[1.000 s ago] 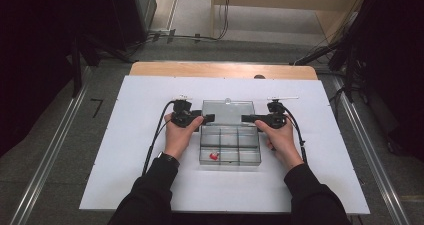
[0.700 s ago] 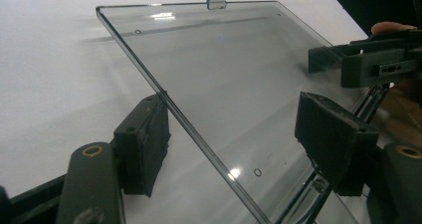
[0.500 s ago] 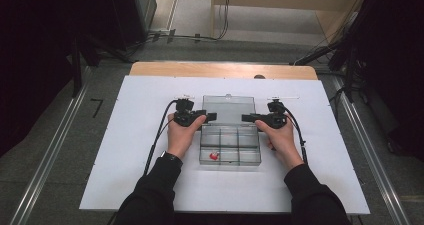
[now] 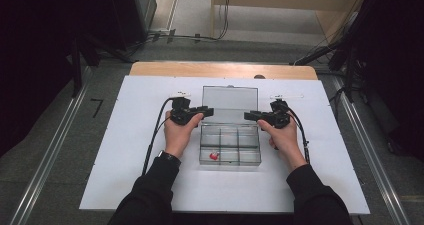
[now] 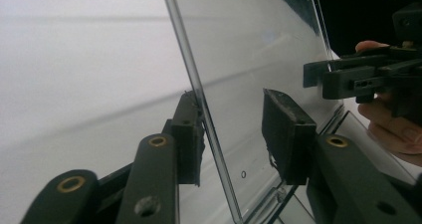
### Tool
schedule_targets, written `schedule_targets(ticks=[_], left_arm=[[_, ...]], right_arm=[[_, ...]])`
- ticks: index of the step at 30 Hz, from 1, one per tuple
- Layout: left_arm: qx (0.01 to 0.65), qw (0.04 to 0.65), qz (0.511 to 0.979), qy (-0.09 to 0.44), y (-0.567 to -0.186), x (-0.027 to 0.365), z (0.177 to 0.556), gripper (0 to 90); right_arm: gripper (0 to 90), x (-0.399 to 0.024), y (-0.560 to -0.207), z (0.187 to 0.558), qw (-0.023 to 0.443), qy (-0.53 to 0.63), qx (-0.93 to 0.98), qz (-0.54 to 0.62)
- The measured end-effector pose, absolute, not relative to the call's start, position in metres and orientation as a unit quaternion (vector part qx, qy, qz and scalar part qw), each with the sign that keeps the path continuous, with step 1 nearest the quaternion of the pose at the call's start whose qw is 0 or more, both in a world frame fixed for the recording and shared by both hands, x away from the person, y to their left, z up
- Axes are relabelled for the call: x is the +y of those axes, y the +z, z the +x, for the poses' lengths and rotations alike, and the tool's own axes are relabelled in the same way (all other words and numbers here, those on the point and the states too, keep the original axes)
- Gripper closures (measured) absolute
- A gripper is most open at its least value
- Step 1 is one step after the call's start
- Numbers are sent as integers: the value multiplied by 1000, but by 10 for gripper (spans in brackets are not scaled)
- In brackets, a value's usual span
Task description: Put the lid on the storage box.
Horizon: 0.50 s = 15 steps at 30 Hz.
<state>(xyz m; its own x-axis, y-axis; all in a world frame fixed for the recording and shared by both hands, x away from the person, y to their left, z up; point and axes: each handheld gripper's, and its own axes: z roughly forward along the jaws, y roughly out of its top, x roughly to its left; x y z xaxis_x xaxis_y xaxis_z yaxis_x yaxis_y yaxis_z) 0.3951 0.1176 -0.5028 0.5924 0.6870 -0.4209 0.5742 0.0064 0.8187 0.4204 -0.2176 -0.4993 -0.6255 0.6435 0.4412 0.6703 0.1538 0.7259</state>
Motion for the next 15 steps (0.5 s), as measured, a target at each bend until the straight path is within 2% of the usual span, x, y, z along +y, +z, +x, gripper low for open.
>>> schedule_targets(ticks=[8,15], left_arm=[[426,571,700,52,-499,122,389,702],[420,570,704,58,-497,122,386,715]], right_arm=[[641,-222,-495,412,-8,-501,-764,-407],[663,-225,-494,408,-21,-508,-771,-384]])
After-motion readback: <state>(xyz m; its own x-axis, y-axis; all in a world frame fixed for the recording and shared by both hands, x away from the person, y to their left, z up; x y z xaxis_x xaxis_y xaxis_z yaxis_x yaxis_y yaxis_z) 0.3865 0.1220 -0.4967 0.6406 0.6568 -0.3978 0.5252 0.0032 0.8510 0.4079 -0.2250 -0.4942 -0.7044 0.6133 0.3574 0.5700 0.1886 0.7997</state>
